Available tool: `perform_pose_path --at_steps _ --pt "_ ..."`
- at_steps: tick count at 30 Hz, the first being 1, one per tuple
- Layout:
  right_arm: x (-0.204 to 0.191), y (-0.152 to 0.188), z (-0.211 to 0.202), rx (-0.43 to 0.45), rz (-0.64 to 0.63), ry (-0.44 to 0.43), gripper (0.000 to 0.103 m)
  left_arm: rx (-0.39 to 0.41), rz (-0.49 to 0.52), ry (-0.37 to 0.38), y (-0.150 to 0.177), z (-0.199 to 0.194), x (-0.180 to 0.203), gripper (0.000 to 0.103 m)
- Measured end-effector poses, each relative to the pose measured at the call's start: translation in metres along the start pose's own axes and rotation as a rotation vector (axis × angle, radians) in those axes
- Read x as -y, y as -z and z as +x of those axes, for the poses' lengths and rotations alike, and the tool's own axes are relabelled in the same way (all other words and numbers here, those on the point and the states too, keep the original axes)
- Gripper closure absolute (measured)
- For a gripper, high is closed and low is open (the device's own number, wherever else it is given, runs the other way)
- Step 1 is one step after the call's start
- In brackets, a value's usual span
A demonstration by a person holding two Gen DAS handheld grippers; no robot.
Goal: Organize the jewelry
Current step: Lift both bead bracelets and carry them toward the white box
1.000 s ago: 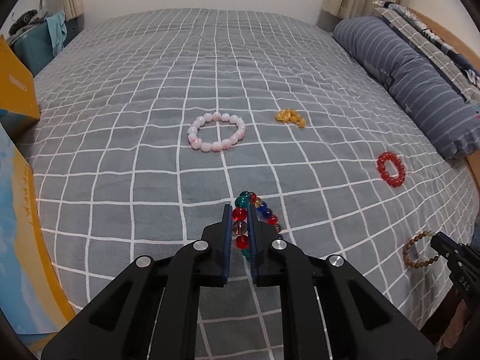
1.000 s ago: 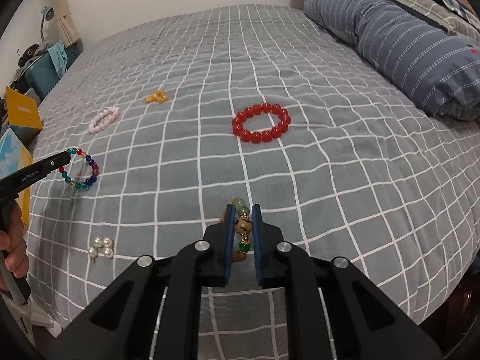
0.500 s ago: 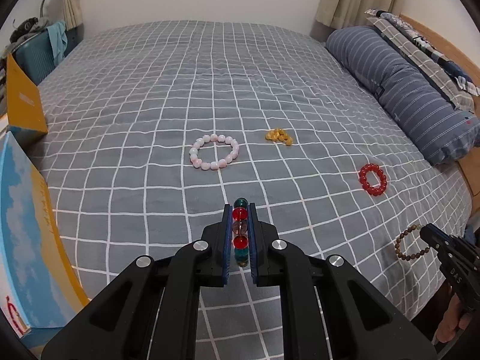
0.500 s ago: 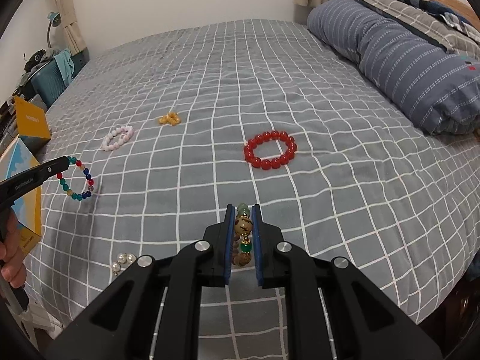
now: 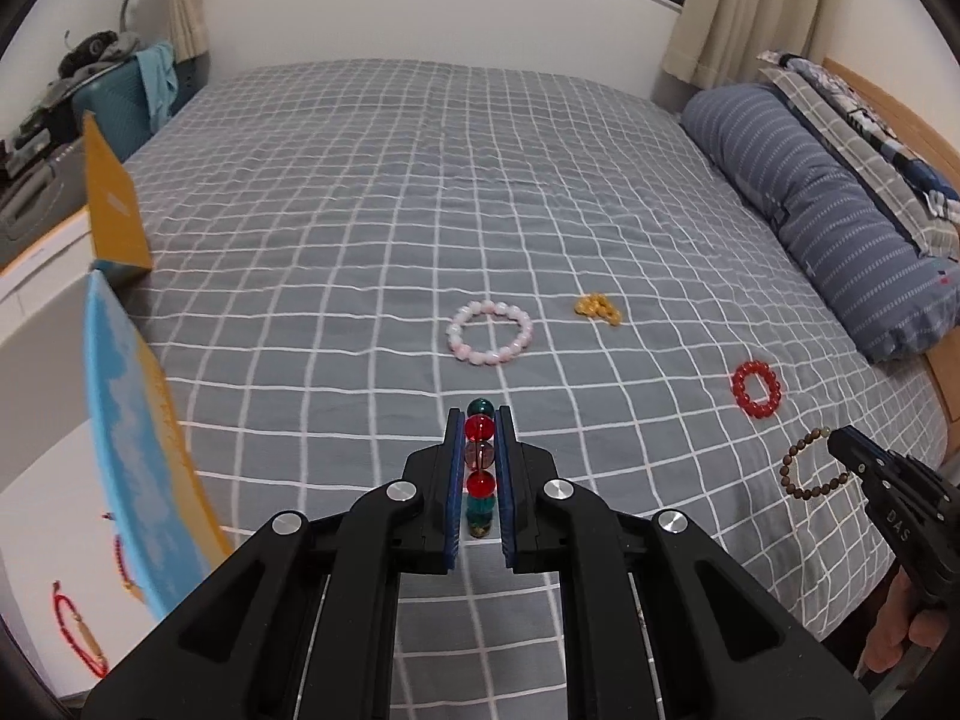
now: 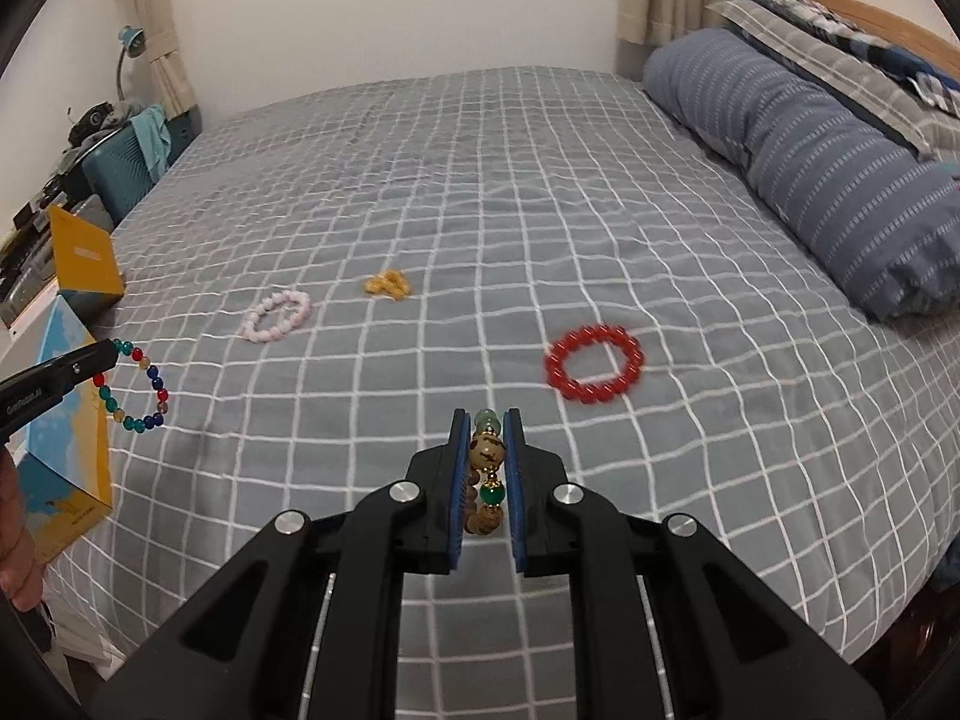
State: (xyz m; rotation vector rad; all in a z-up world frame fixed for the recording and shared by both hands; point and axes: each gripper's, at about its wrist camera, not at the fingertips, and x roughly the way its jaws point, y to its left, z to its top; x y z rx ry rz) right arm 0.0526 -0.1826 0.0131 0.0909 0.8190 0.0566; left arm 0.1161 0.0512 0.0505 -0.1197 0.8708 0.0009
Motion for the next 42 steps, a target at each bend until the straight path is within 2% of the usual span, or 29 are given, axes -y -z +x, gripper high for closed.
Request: perform_pose_path --at_steps 15,25,30,34,42 --pt "-0.080 -0.052 -0.017 0.045 -0.095 -0.107 0.092 0.050 -0.047 -0.052 -0.019 -0.054 -0.048 0.094" --pt "-0.143 -0.075 -0.030 0.075 -0.176 -0.198 0.092 0.090 -0.091 -0.089 -0.016 -0.090 -0.085 0.094" --pt "-0.180 -0.079 -0.033 0.083 -0.225 -0.247 0.092 0.123 -0.155 -0.106 -0.013 -0.114 -0.120 0.094" --pt "-0.212 -0.078 -0.036 0.084 -0.264 -0.292 0.092 0.147 -0.203 -0.151 -0.008 -0.132 -0.150 0.094" --pt "-0.275 -0.069 -0.042 0.073 -0.333 -0.388 0.092 0.138 -0.281 -0.237 0.022 -0.155 -0.201 0.094"
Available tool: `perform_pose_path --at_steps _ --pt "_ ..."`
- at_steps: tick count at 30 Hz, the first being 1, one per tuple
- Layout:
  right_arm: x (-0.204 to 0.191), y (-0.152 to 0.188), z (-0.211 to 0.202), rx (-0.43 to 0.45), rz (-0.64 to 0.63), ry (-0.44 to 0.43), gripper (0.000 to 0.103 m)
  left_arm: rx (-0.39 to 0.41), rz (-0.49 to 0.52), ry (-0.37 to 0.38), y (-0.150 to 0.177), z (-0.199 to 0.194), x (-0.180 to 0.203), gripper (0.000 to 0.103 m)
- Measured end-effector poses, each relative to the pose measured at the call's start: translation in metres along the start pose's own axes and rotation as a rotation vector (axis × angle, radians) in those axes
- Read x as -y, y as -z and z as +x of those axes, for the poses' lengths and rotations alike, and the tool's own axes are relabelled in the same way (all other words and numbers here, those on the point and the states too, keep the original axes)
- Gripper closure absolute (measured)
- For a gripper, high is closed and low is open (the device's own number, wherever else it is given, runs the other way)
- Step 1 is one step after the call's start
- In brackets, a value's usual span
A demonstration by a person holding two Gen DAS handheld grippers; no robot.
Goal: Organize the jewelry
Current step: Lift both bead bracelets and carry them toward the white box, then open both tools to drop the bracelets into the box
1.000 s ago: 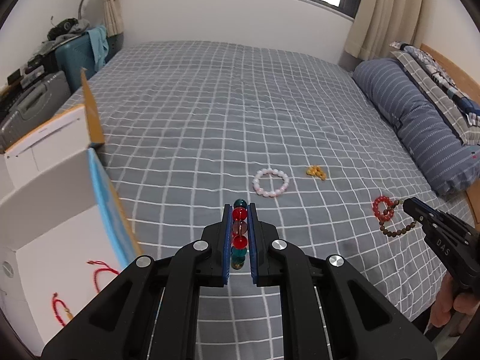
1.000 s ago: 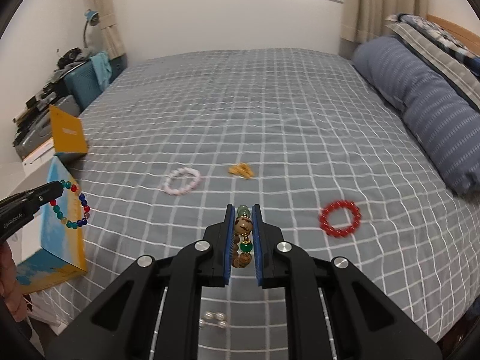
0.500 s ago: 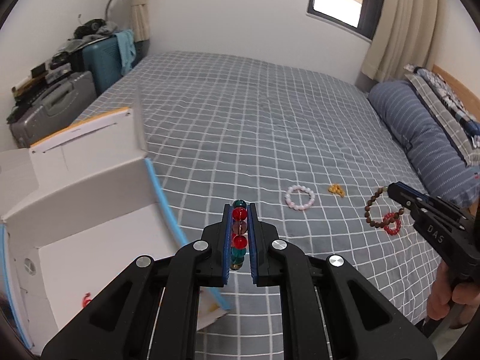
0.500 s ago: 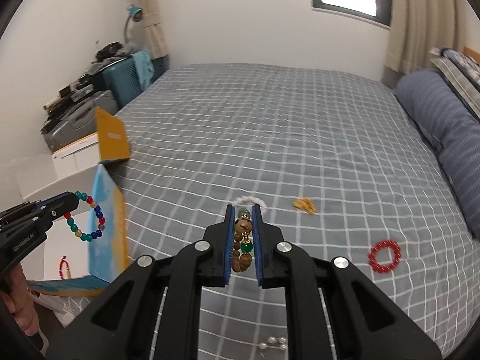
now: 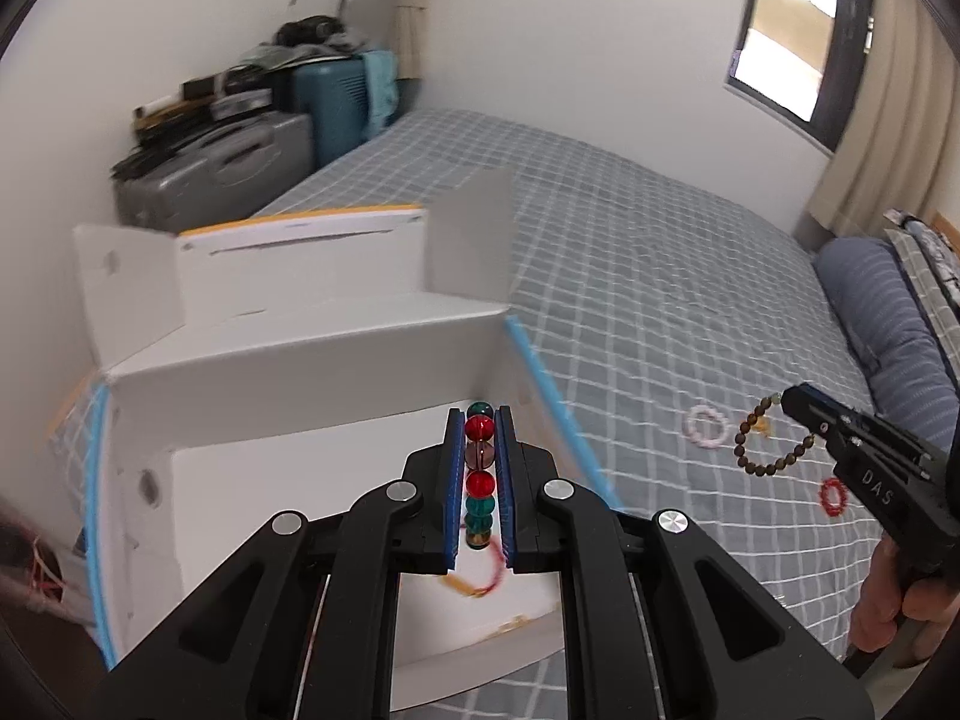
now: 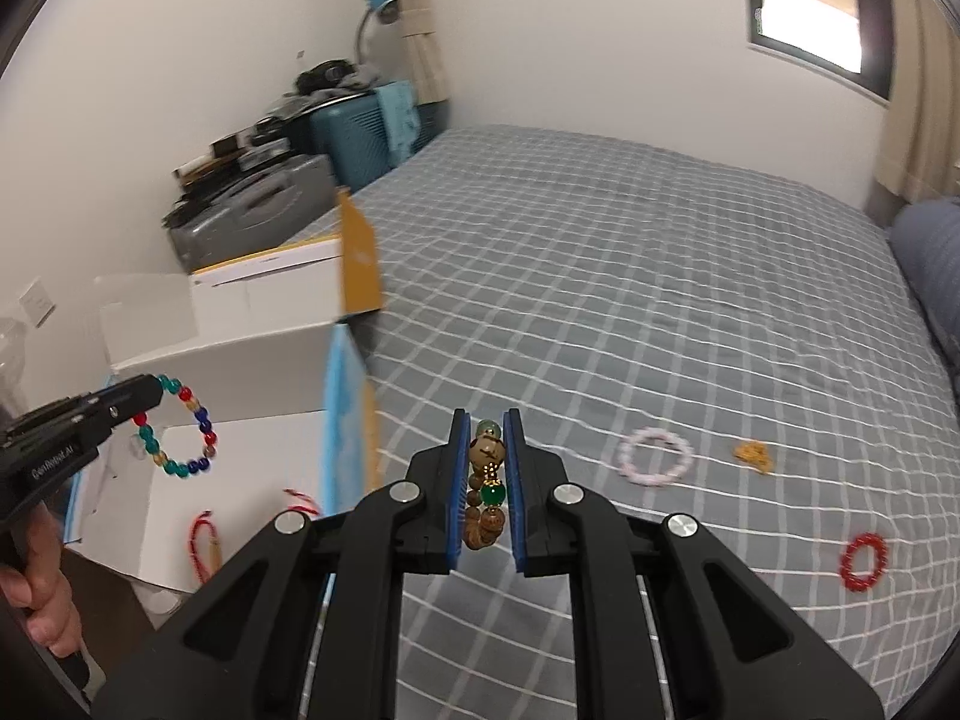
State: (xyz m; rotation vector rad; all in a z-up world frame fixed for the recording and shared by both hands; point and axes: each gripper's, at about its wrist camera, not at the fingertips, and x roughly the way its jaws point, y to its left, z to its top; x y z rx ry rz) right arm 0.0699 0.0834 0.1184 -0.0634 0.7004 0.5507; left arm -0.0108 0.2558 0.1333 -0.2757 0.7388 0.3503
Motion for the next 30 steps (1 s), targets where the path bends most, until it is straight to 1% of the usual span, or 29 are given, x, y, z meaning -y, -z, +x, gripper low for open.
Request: perform_pose_path --at_steps 4,9,14,16,20,24,30 --pt "-0.036 -0.002 0.009 -0.001 -0.051 -0.053 0.092 0.001 -0.038 -0.045 0.008 -0.007 -0.030 0.094" --pt "-0.078 -0.004 0.016 -0.007 -0.112 -0.103 0.092 -0.008 -0.083 -0.077 0.019 -0.009 -0.060 0.094" --pt "-0.106 0.001 0.024 -0.020 -0.145 -0.133 0.092 -0.030 -0.125 -0.109 0.032 -0.006 -0.086 0.094" --pt "-0.118 0.007 0.033 -0.040 -0.163 -0.145 0.092 -0.044 -0.136 -0.122 0.038 -0.002 -0.094 0.094" --pt "-0.134 0.021 0.054 -0.079 -0.193 -0.129 0.092 -0.079 -0.150 -0.137 0.051 0.010 -0.100 0.094" --pt "-0.145 0.039 0.077 -0.141 -0.208 -0.132 0.092 -0.130 -0.162 -0.146 0.067 0.027 -0.106 0.094" --pt "-0.151 0.054 0.098 -0.204 -0.222 -0.122 0.092 -0.174 -0.164 -0.156 0.082 0.043 -0.111 0.094"
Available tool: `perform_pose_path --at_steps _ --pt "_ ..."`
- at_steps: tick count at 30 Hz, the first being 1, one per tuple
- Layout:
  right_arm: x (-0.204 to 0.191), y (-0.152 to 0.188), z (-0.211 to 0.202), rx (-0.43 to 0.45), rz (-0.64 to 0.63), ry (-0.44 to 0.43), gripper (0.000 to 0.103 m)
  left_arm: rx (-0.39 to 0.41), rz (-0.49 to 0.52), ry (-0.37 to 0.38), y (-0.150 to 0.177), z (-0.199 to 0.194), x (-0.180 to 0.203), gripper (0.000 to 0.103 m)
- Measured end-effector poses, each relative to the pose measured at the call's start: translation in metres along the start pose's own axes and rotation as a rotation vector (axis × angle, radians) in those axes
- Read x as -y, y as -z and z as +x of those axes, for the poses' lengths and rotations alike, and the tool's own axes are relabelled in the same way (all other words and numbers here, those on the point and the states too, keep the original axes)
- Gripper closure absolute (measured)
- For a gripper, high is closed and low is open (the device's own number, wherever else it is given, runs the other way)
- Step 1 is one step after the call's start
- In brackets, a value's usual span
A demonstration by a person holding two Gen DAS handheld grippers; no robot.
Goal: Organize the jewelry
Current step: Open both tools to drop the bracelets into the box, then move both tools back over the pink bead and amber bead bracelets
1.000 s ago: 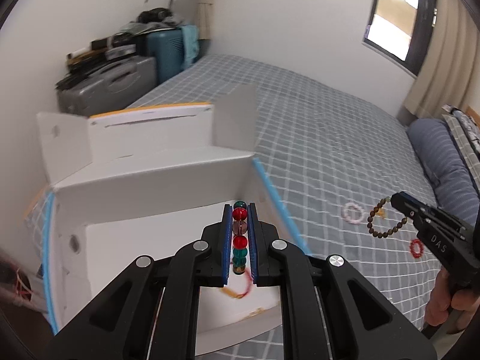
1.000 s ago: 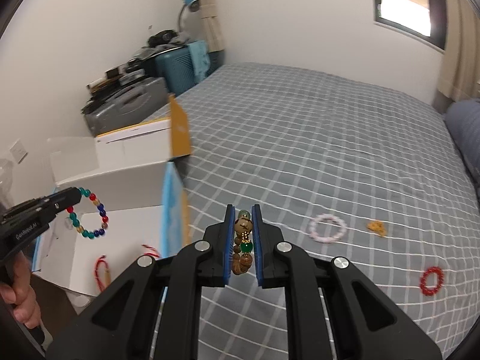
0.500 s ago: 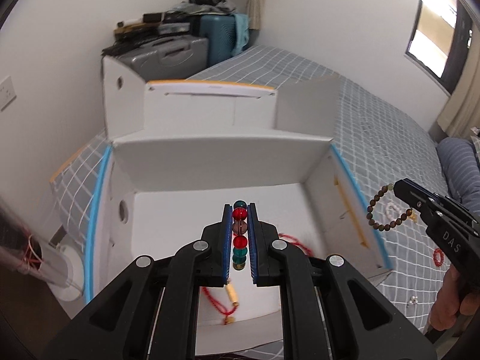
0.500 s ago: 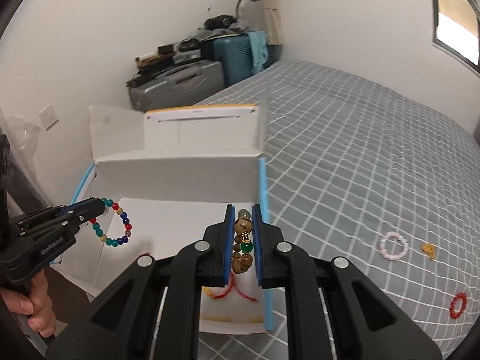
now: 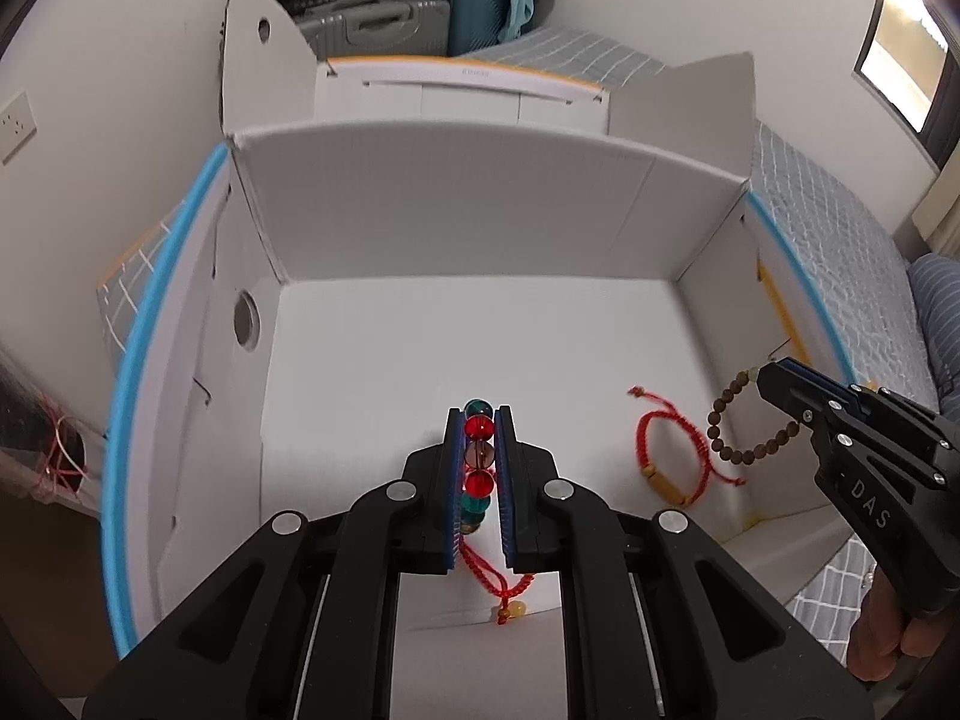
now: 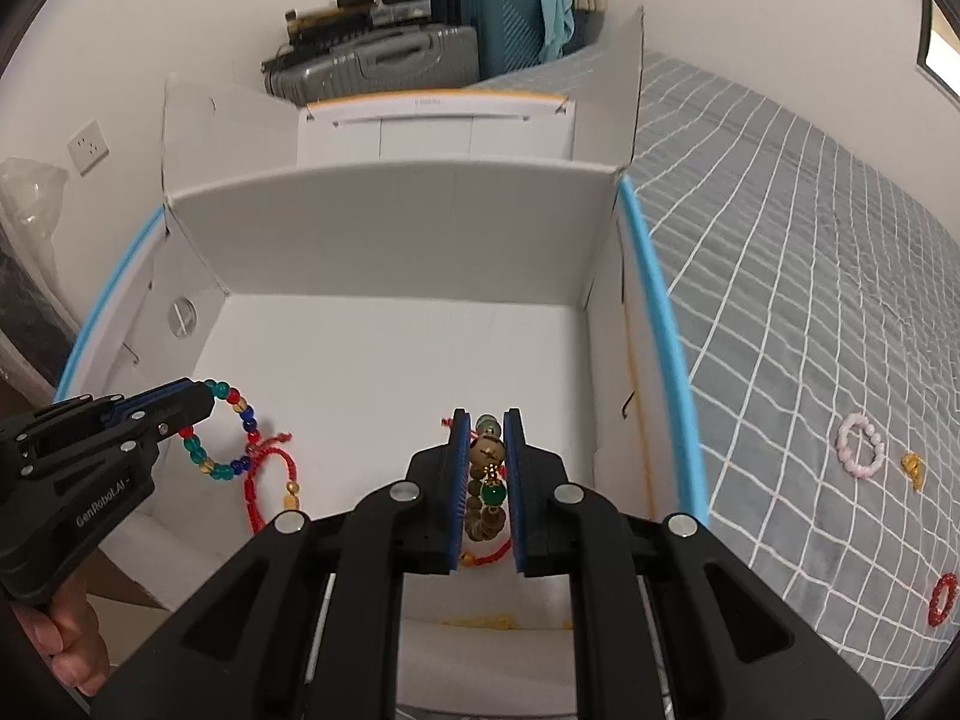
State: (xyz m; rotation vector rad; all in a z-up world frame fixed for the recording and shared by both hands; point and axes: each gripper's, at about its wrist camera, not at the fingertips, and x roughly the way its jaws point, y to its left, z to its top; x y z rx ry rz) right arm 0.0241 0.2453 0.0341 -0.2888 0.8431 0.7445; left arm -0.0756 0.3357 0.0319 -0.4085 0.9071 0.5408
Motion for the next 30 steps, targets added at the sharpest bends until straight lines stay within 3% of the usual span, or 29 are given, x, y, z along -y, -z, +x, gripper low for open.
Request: perform_pose_path --at_steps 9,11,12,13,16,17,20,21,23,27,30 --pt "-0.005 0.004 0.007 -0.016 -0.016 0.014 0.090 -0.005 -0.003 0.005 0.002 0.002 -0.002 0.091" --pt "-0.007 0.001 0.005 -0.012 -0.014 0.013 0.074 -0.003 -0.008 0.005 0.000 0.000 -0.003 0.090" --pt "-0.007 0.000 0.003 -0.005 -0.008 0.012 0.062 -0.002 -0.010 0.006 0.000 -0.001 -0.003 0.082" --pt "-0.006 -0.001 -0.001 0.005 -0.002 0.007 0.057 0.005 -0.015 0.007 0.000 -0.003 -0.004 0.073" --pt "-0.003 -0.003 -0.014 0.032 0.018 -0.013 0.045 0.032 -0.016 -0.005 -0.001 -0.010 -0.004 0.061" --pt "-0.002 -0.004 -0.018 0.038 0.022 -0.017 0.038 0.038 -0.016 -0.008 -0.001 -0.012 -0.003 0.059" --pt "0.004 -0.005 -0.033 0.063 0.043 -0.036 0.020 0.067 -0.018 -0.014 -0.002 -0.020 -0.003 0.039" --pt "0.009 -0.007 -0.040 0.077 0.057 -0.046 0.018 0.079 -0.019 -0.019 -0.003 -0.023 -0.002 0.029" --pt "0.019 -0.008 -0.052 0.109 0.087 -0.059 0.010 0.105 -0.007 -0.014 -0.004 -0.029 0.002 0.025" --pt "0.045 -0.008 -0.077 0.181 0.140 -0.026 0.007 0.131 0.020 -0.002 -0.006 -0.036 0.015 0.012" --pt "0.064 -0.003 -0.089 0.207 0.169 0.005 0.007 0.151 0.042 0.016 -0.009 -0.040 0.027 0.008"
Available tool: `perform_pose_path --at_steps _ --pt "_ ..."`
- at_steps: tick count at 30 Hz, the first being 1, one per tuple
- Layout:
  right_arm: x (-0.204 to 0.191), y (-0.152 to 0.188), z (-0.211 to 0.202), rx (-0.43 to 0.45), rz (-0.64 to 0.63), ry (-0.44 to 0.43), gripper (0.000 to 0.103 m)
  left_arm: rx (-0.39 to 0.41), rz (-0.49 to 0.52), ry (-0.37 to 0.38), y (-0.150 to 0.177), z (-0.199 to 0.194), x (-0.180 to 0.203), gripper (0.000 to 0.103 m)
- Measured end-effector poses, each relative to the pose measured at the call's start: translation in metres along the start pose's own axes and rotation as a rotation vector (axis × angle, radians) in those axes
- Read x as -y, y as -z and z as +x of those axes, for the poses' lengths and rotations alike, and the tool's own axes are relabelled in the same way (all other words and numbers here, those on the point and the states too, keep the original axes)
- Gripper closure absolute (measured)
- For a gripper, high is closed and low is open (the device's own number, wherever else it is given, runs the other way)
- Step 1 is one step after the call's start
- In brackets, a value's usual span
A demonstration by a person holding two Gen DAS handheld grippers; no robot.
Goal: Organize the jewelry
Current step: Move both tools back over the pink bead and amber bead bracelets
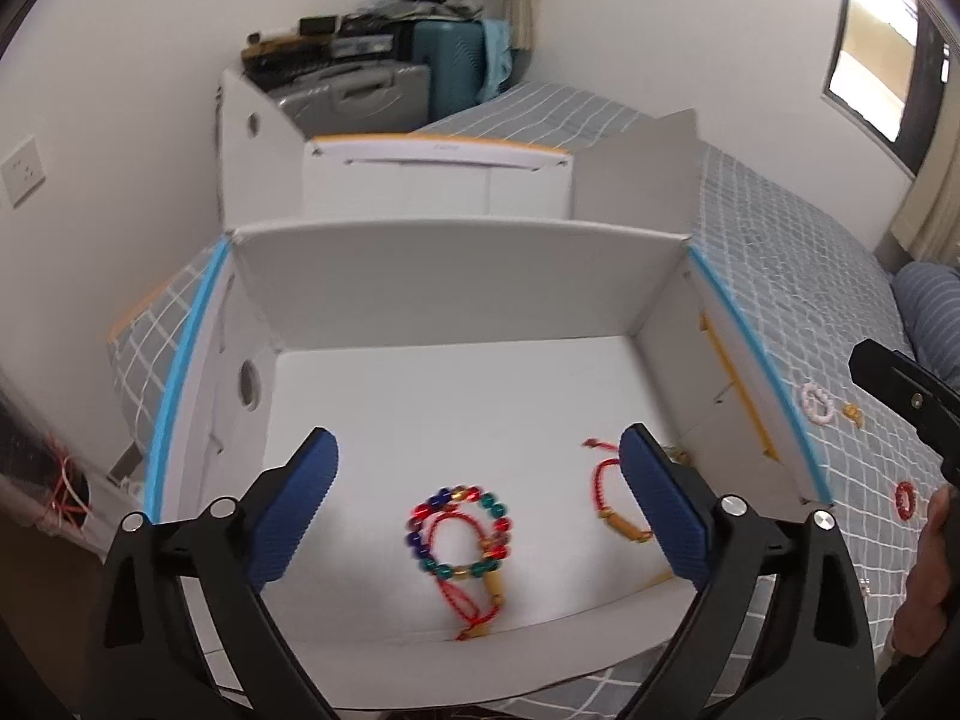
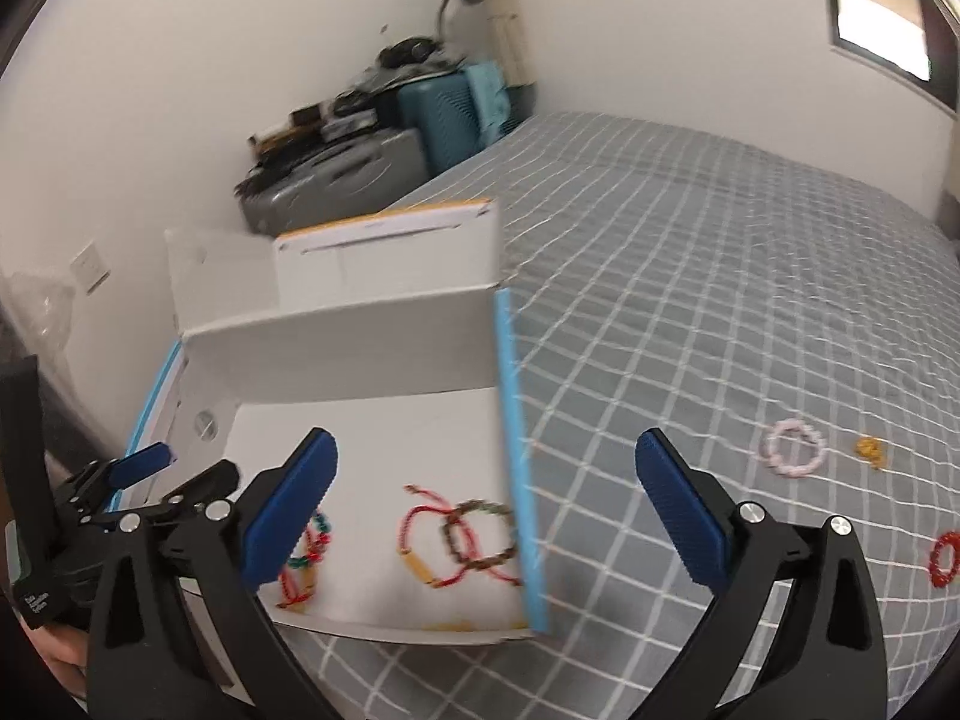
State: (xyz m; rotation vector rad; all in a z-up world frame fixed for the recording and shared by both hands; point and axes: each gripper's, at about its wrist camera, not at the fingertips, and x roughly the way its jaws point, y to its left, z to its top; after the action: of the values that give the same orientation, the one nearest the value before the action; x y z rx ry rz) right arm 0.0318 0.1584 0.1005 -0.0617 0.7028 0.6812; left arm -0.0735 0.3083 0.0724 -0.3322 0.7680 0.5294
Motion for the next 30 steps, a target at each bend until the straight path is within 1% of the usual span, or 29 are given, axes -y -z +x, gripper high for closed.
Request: perform_pose_path --at_steps 3,10,15,18,20,22,27,30 --pt "0.020 0.002 -0.007 0.001 0.015 0.020 0.007 0.009 0.021 0.028 -0.004 0.001 0.015 0.006" --pt "0.080 0.021 -0.028 0.014 0.099 0.129 0.007 0.006 0.081 0.104 -0.005 0.005 0.064 0.006" --pt "0.123 0.040 -0.043 0.009 0.150 0.214 0.007 0.021 0.161 0.178 -0.007 0.005 0.116 0.006" --pt "0.154 0.054 -0.058 0.012 0.190 0.264 0.007 0.013 0.204 0.211 -0.009 0.007 0.151 0.006" --pt "0.173 0.062 -0.067 0.011 0.219 0.290 0.007 0.028 0.243 0.241 -0.008 0.004 0.174 0.006" --pt "0.195 0.070 -0.077 0.011 0.248 0.334 0.007 0.038 0.278 0.269 -0.007 0.002 0.199 0.006" --pt "0.240 0.087 -0.100 0.023 0.332 0.396 0.007 0.005 0.333 0.339 -0.002 0.010 0.255 0.006" --pt "0.256 0.094 -0.113 0.035 0.354 0.431 0.007 0.005 0.366 0.346 0.003 0.012 0.279 0.006"
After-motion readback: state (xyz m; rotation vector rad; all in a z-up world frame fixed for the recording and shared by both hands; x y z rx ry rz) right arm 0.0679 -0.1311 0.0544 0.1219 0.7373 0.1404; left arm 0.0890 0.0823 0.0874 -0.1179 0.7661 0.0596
